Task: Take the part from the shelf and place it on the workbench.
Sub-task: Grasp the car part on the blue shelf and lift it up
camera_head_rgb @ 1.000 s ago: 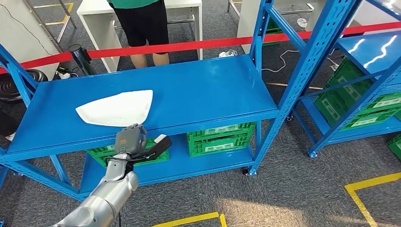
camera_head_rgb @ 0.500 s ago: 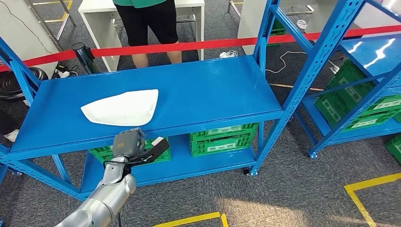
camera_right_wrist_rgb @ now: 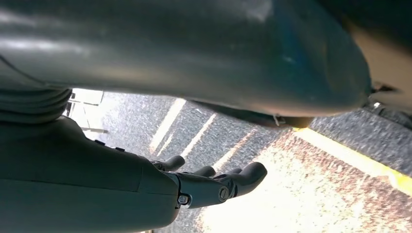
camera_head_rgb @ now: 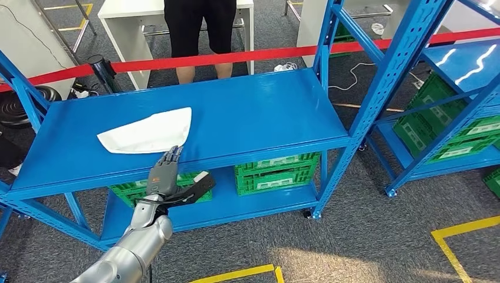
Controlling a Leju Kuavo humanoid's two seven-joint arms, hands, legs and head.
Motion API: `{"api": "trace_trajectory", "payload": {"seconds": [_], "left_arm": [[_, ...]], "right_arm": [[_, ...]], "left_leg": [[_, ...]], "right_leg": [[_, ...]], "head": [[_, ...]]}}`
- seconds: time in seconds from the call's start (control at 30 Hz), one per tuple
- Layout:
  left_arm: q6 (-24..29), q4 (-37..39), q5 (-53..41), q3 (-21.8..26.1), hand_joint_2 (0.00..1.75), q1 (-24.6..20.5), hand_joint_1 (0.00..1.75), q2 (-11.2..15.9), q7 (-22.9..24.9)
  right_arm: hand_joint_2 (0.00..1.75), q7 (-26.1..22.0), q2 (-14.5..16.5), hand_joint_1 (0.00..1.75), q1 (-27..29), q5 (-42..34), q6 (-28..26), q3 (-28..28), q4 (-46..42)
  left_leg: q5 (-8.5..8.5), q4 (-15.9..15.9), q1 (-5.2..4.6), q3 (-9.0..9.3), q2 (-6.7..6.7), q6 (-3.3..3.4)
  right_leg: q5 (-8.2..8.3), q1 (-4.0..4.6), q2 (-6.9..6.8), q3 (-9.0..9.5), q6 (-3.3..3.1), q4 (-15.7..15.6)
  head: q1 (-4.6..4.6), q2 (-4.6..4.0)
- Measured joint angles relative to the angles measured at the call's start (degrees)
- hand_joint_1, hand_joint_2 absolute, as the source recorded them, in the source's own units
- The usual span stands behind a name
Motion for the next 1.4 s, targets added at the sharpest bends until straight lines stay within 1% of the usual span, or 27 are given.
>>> {"api": "trace_trajectory", "payload": {"seconds": [0.07, 0.13, 0.17, 0.2, 0.23, 0.3, 0.33, 0.37, 0.4, 0.5, 0.57, 0.63, 0.67, 0.7, 0.73, 0.8, 0.87, 0.9, 0.97, 1.03, 1.1, 1.17, 1.2, 1.23, 1.27, 1.33, 1.4], "left_arm": [[-0.3, -0.1, 0.1, 0.0, 0.00, -0.2, 0.00, 0.0, -0.5], [-0.5, 0.0, 0.1, 0.0, 0.00, -0.3, 0.00, 0.0, -1.0], [-0.7, 0.0, 0.2, 0.0, 0.00, -0.2, 0.00, 0.0, -1.2], [-0.8, 0.1, 0.2, 0.0, 0.00, -0.2, 0.00, 0.0, -1.4], [-0.9, 0.1, 0.3, 0.0, 0.00, -0.2, 0.00, -0.1, -1.6], [-1.1, 0.0, 0.5, 0.0, 0.00, -0.3, 0.00, -0.2, -2.1], [-1.2, 0.0, 0.6, 0.0, 0.00, -0.5, 0.00, -0.3, -2.3], [-1.3, -0.1, 0.6, 0.1, 0.00, -0.6, 0.00, -0.4, -2.4], [-1.3, -0.1, 0.6, 0.1, 0.00, -0.7, 0.00, -0.4, -2.6], [-1.2, -0.1, 0.6, 0.1, 0.00, -0.9, 0.00, -0.6, -2.7], [-1.2, -0.2, 0.6, 0.1, 0.00, -1.1, 0.00, -0.9, -2.8], [-1.1, -0.2, 0.6, 0.1, 0.00, -1.1, 0.00, -1.1, -2.9], [-1.1, -0.2, 0.6, 0.1, 0.00, -1.1, 0.00, -1.2, -2.9], [-1.1, -0.1, 0.6, 0.1, 0.00, -1.0, 0.00, -1.2, -2.9], [-1.1, -0.1, 0.7, 0.1, 0.00, -1.0, 0.00, -1.3, -2.9], [-1.1, -0.1, 0.7, 0.1, 0.00, -1.1, 0.00, -1.4, -2.7], [-1.1, -0.1, 0.7, 0.1, 0.00, -1.2, 0.00, -1.4, -2.4], [-1.1, -0.1, 0.7, 0.1, 0.00, -1.3, 0.00, -1.3, -2.3], [-1.4, -0.2, 1.3, 0.2, 0.00, -1.3, 0.00, -1.3, -2.3], [-2.0, -0.2, 2.3, 0.6, 0.00, -1.4, 0.00, -1.3, -2.3], [-2.9, -0.2, 3.1, 1.2, 0.00, -1.6, 0.00, -1.2, -2.1], [-3.7, -0.1, 3.7, 1.8, 0.00, -1.6, 0.00, -0.9, -1.8], [-4.0, -0.1, 3.9, 2.0, 0.00, -1.6, 0.00, -0.7, -1.7], [-4.2, 0.0, 4.0, 2.3, 0.00, -1.5, 0.00, -0.6, -1.6], [-4.3, 0.0, 4.1, 2.5, 0.00, -1.6, 0.00, -0.4, -1.5], [-4.4, -0.1, 4.3, 2.7, 0.00, -1.8, 0.00, -0.2, -1.3], [-4.4, -0.1, 4.5, 2.9, 0.00, -2.1, 0.00, -0.1, -1.3]], "right_arm": [[0.00, 0.7, 0.0, 0.00, -0.1, 0.0, 0.0, 0.0, 0.0], [0.00, 1.1, 0.0, 0.00, -0.1, 0.0, 0.0, 0.0, 0.0], [0.00, 1.1, 0.0, 0.00, 0.0, 0.0, 0.0, 0.0, 0.0], [0.00, 1.1, 0.0, 0.00, 0.0, 0.0, 0.0, 0.0, 0.0], [0.00, 1.1, 0.0, 0.00, 0.0, 0.1, 0.0, 0.0, 0.0], [0.00, 1.1, 0.0, 0.00, 0.0, 0.1, 0.0, 0.0, 0.0], [0.00, 1.1, 0.0, 0.00, -0.1, 0.1, 0.0, 0.0, 0.0], [0.00, 1.1, 0.0, 0.00, -0.1, 0.1, 0.0, 0.0, 0.0], [0.00, 1.1, 0.0, 0.00, -0.1, 0.1, 0.0, 0.0, 0.0], [0.00, 1.1, 0.0, 0.00, -0.1, 0.1, 0.0, 0.0, 0.0], [0.00, 1.1, 0.0, 0.00, -0.1, 0.1, 0.0, 0.0, 0.0], [0.00, 1.0, 0.0, 0.00, -0.1, 0.1, 0.0, 0.0, 0.0], [0.00, 1.0, 0.0, 0.00, 0.0, 0.1, 0.0, 0.0, 0.0], [0.00, 0.7, 0.0, 0.00, 0.0, 0.1, 0.0, 0.0, 0.0], [0.00, 0.5, 0.0, 0.00, 0.0, 0.1, 0.0, 0.0, 0.0], [0.00, 0.1, 0.0, 0.00, -0.1, 0.1, -0.1, 0.0, 0.0], [0.00, 0.0, 0.0, 0.00, -0.1, 0.1, -0.1, 0.0, 0.0], [0.00, 0.0, 0.0, 0.00, -0.1, 0.1, -0.1, 0.0, 0.0], [0.00, 0.1, 0.0, 0.00, -0.1, 0.1, -0.1, 0.0, 0.0], [0.00, 0.3, 0.0, 0.00, -0.1, 0.1, -0.1, 0.0, 0.0], [0.00, 0.5, 0.0, 0.00, -0.1, 0.1, -0.1, 0.1, 0.0], [0.00, 0.6, 0.0, 0.00, 0.0, 0.2, 0.0, 0.1, 0.0], [0.00, 0.6, 0.0, 0.00, 0.0, 0.2, 0.0, 0.1, 0.0], [0.00, 0.6, 0.0, 0.00, 0.0, 0.3, 0.0, 0.1, 0.0], [0.00, 0.6, 0.0, 0.00, 0.0, 0.3, 0.0, 0.1, 0.0], [0.00, 0.6, 0.0, 0.00, 0.0, 0.3, 0.0, 0.1, 0.0], [0.00, 0.6, 0.0, 0.00, -0.1, 0.3, 0.0, 0.1, 0.0]], "left_leg": [[-2.24, 3.5, 0.16, -1.61, 0.09, -0.62], [-5.43, 10.3, 0.28, -4.76, 0.12, -1.04], [-6.24, 13.1, 0.33, -6.06, 0.12, -1.16], [-6.05, 14.1, 0.36, -6.60, 0.12, -1.20], [-4.80, 13.0, 0.39, -6.09, 0.12, -1.16], [-1.15, 6.1, 0.42, -2.81, 0.11, -0.89], [0.00, 2.7, 0.33, -1.14, 0.09, -0.64], [0.52, 0.4, 0.24, -0.06, 0.06, -0.36], [0.45, -0.6, 0.14, 0.35, 0.02, -0.04], [0.75, -1.1, 0.19, 0.48, -0.03, 1.05], [1.06, -1.6, 0.38, 0.66, 0.04, 1.82], [1.06, -1.6, 0.33, 0.63, 0.13, 2.20], [1.03, -1.5, 0.30, 0.60, 0.16, 2.26], [0.98, -1.4, 0.29, 0.58, 0.19, 2.27], [0.90, -1.3, 0.31, 0.57, 0.19, 2.23], [0.61, -0.8, 0.38, 0.54, 0.12, 1.91], [0.27, -0.3, 0.17, 0.32, 0.02, 1.28], [0.22, -0.1, 0.05, 0.23, 0.00, 0.94], [0.29, -0.3, 0.04, 0.24, -0.02, 0.24], [-0.50, 0.6, 0.21, -0.19, 0.04, -0.45], [-3.30, 5.5, 0.32, -2.44, 0.12, -0.96], [-6.31, 12.7, 0.36, -5.80, 0.14, -1.24], [-6.65, 14.7, 0.36, -6.79, 0.14, -1.27], [-5.88, 14.7, 0.36, -6.80, 0.14, -1.21], [-4.19, 12.4, 0.36, -5.74, 0.14, -1.07], [-0.67, 4.6, 0.25, -1.94, 0.12, -0.59], [0.47, -0.1, 0.01, 0.36, 0.06, -0.08]], "right_leg": [[0.19, -0.23, -0.04, 0.14, -0.57, -0.3], [0.16, -0.23, -0.08, 0.13, -0.81, -0.3], [0.14, -0.22, -0.09, 0.13, -0.85, -0.3], [0.13, -0.22, -0.07, 0.13, -0.86, -0.3], [0.12, -0.22, -0.04, 0.17, -0.84, -0.3], [0.07, -0.21, 0.00, 0.28, -0.67, -0.2], [0.04, -0.12, 0.01, 0.24, -0.43, -0.2], [0.07, -0.04, 0.01, 0.17, -0.11, -0.2], [0.15, 0.03, 0.00, 0.07, 0.24, -0.2], [0.03, 0.02, -0.01, -0.17, 1.25, -0.1], [-2.10, -0.06, -0.04, -1.78, 1.80, 3.3], [-5.48, -0.13, -0.04, -5.23, 2.15, 10.5], [-6.53, -0.15, -0.04, -6.82, 2.28, 13.8], [-6.55, -0.19, -0.05, -7.58, 2.37, 15.2], [-5.49, -0.26, -0.06, -7.23, 2.42, 14.5], [-1.91, -0.44, -0.16, -3.84, 2.37, 7.6], [-0.25, -0.39, -0.18, -0.89, 1.91, 1.8], [-0.29, -0.31, -0.14, -0.40, 1.56, 0.7], [-0.24, -0.17, 0.02, -0.37, 0.70, 0.6], [-0.04, -0.24, 0.02, -0.27, -0.05, 0.4], [0.05, -0.37, -0.04, -0.20, -0.59, 0.2], [0.01, -0.34, -0.08, -0.22, -0.82, 0.2], [-0.01, -0.32, -0.06, -0.21, -0.84, 0.2], [-0.01, -0.31, -0.03, -0.19, -0.85, 0.2], [-0.02, -0.31, 0.00, -0.13, -0.83, 0.3], [-0.04, -0.23, 0.01, -0.04, -0.61, 0.3], [0.04, -0.12, 0.00, -0.13, -0.03, 0.2]], "head": [[-0.14, 0.00], [-0.24, 0.00], [-0.22, 0.00], [-0.24, 0.00], [-0.24, 0.00], [-0.24, 0.00], [-0.23, 0.00], [-0.19, 0.00], [-0.18, 0.00], [-0.15, 0.00], [-0.06, 0.00], [0.02, 0.00], [0.02, 0.00], [0.02, 0.00], [0.02, 0.00], [0.03, 0.00], [-0.01, 0.00], [-0.02, 0.00], [-0.05, 0.00], [-0.08, 0.00], [-0.16, 0.00], [-0.16, 0.00], [-0.17, 0.00], [-0.17, 0.00], [-0.18, 0.00], [-0.16, 0.00], [-0.15, 0.00]]}}
